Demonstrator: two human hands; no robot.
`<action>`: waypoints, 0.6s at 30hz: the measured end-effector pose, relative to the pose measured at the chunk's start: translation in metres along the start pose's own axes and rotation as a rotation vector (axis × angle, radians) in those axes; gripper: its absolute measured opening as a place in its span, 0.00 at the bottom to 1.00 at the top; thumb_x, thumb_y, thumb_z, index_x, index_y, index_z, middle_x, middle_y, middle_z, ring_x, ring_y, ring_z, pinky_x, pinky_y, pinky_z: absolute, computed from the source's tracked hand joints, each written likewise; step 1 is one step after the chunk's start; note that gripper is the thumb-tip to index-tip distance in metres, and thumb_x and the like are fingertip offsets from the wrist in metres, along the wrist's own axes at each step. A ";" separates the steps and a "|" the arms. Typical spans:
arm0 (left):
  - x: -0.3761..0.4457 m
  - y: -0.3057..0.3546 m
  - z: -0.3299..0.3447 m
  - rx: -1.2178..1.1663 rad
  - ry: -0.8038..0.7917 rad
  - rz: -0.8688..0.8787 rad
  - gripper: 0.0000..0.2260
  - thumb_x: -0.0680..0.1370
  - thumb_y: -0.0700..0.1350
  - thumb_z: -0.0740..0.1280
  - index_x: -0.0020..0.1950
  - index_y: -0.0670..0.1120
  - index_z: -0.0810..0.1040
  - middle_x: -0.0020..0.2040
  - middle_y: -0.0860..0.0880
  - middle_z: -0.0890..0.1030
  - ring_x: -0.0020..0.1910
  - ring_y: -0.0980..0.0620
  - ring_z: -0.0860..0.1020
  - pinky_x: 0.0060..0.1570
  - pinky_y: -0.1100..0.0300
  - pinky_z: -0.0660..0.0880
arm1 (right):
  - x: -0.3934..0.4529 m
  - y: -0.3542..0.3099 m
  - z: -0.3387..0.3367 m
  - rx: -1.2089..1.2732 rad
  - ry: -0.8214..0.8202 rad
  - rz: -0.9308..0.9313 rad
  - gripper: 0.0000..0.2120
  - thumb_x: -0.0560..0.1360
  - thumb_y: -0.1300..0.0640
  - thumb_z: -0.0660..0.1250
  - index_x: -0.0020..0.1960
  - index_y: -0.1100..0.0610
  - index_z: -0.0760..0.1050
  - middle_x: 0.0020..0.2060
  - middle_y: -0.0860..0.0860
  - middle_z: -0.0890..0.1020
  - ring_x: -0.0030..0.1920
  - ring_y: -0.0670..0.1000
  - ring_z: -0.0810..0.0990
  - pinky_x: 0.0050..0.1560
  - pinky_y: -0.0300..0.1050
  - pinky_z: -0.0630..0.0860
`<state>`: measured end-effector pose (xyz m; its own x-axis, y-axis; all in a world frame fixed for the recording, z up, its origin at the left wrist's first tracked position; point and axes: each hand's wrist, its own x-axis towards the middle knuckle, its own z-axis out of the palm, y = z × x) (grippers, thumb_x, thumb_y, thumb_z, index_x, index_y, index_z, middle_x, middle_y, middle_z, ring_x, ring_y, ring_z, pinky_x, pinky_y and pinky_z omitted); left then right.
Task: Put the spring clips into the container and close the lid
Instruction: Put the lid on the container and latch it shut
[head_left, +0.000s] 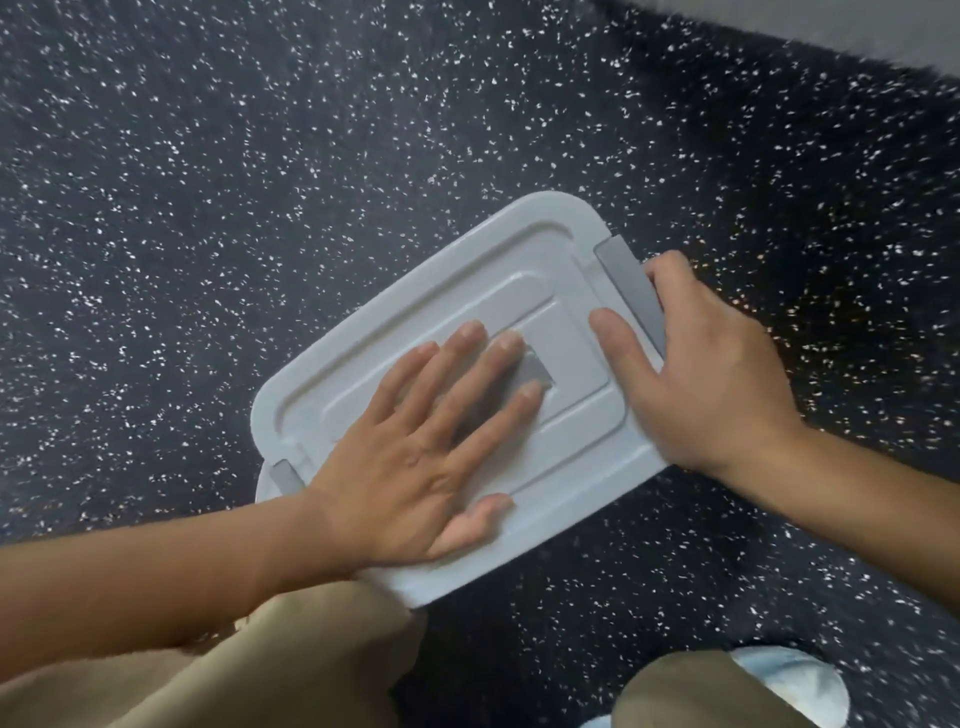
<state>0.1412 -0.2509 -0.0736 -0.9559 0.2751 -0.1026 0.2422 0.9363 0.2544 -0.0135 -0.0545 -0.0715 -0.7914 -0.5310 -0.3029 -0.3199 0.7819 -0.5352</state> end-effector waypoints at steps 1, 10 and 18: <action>0.000 0.001 -0.001 0.004 -0.005 0.002 0.36 0.74 0.60 0.66 0.78 0.45 0.64 0.79 0.38 0.59 0.79 0.37 0.54 0.74 0.40 0.54 | -0.001 -0.001 -0.001 -0.021 0.004 0.002 0.18 0.79 0.39 0.55 0.54 0.54 0.64 0.39 0.49 0.74 0.34 0.57 0.75 0.35 0.51 0.71; 0.003 0.006 -0.005 0.030 -0.107 -0.019 0.34 0.75 0.57 0.65 0.78 0.43 0.64 0.79 0.37 0.59 0.78 0.34 0.55 0.73 0.36 0.58 | -0.003 -0.009 -0.001 -0.318 0.006 0.037 0.25 0.80 0.37 0.47 0.61 0.57 0.64 0.38 0.54 0.77 0.36 0.61 0.79 0.32 0.49 0.63; 0.010 0.031 -0.045 0.143 -0.472 -0.139 0.34 0.81 0.58 0.50 0.82 0.47 0.39 0.78 0.43 0.30 0.78 0.39 0.34 0.77 0.42 0.42 | -0.008 -0.039 -0.035 -0.498 -0.233 0.158 0.27 0.82 0.39 0.47 0.72 0.57 0.59 0.54 0.59 0.79 0.48 0.62 0.81 0.37 0.50 0.67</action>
<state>0.1321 -0.2286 -0.0233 -0.8096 0.1837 -0.5574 0.1699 0.9825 0.0770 -0.0130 -0.0693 -0.0206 -0.7321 -0.4090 -0.5447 -0.4586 0.8873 -0.0498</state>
